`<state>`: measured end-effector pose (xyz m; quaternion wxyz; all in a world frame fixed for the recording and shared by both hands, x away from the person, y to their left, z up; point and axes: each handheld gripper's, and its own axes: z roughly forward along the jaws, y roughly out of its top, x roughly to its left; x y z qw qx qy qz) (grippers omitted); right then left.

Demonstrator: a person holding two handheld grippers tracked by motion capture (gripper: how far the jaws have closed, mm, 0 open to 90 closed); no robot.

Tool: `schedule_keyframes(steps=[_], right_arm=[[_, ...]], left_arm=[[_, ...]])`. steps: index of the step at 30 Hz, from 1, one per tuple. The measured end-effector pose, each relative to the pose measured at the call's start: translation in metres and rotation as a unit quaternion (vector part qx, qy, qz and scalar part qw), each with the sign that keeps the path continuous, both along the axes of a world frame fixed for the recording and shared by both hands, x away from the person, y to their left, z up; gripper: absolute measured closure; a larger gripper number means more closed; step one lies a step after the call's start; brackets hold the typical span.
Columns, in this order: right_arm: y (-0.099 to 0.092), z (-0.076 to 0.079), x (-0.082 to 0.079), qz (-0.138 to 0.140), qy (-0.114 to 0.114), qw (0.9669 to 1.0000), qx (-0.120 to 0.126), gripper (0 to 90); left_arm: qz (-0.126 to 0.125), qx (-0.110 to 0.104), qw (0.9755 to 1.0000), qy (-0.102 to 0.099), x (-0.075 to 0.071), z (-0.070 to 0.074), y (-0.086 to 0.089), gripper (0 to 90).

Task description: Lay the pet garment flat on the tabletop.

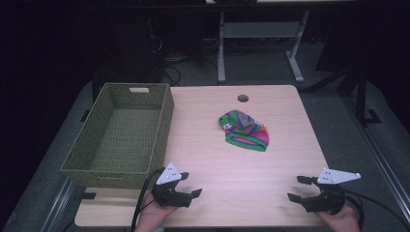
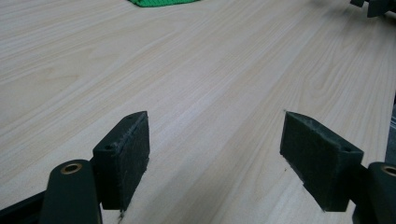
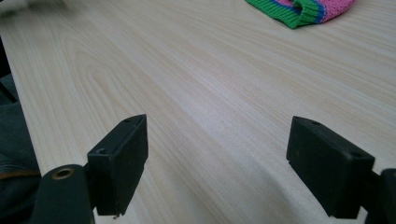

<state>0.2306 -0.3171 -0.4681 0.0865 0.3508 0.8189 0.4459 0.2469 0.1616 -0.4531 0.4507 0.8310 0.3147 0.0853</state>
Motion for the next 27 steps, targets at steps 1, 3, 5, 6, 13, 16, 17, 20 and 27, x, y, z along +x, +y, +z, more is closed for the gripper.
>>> schedule_keyframes(steps=[1, 3, 5, 6, 13, 16, 17, 20, 27], right_arm=[[0.000, 0.000, 0.000, 0.001, -0.002, 1.0000, -0.001, 20.3], [0.001, 0.000, 0.001, 0.001, -0.002, 1.0000, 0.000, 20.2], [0.001, 0.000, 0.001, 0.002, -0.001, 1.0000, -0.001, 20.2], [0.002, 0.000, 0.001, 0.001, 0.002, 1.0000, -0.001, 20.2], [0.007, 0.001, 0.003, 0.007, -0.001, 0.9999, -0.008, 20.2], [0.011, 0.002, 0.006, 0.010, -0.002, 0.9999, -0.013, 20.0], [0.012, 0.002, 0.007, 0.010, 0.000, 0.9999, -0.013, 19.9], [0.015, 0.002, 0.009, 0.013, 0.002, 0.9998, -0.015, 19.8], [0.021, 0.008, 0.018, 0.025, 0.006, 0.9993, -0.026, 19.5]], left_arm=[[-0.001, -0.001, 1.0000, 0.001, 0.000, 0.000, 0.000, 23.8], [0.000, -0.001, 1.0000, 0.002, 0.001, -0.001, 0.000, 23.8], [-0.001, 0.000, 1.0000, 0.002, 0.001, 0.000, 0.000, 23.8], [-0.001, 0.000, 1.0000, 0.001, 0.001, 0.000, 0.000, 23.8], [-0.001, 0.001, 1.0000, -0.001, 0.000, 0.000, 0.000, 23.8], [-0.001, 0.000, 1.0000, 0.000, 0.001, 0.000, 0.000, 23.8], [-0.001, 0.000, 1.0000, 0.000, 0.001, 0.000, 0.000, 23.8], [-0.001, 0.002, 1.0000, -0.002, 0.001, 0.000, 0.000, 23.8], [-0.002, 0.002, 1.0000, -0.001, 0.001, 0.001, 0.003, 23.8]])
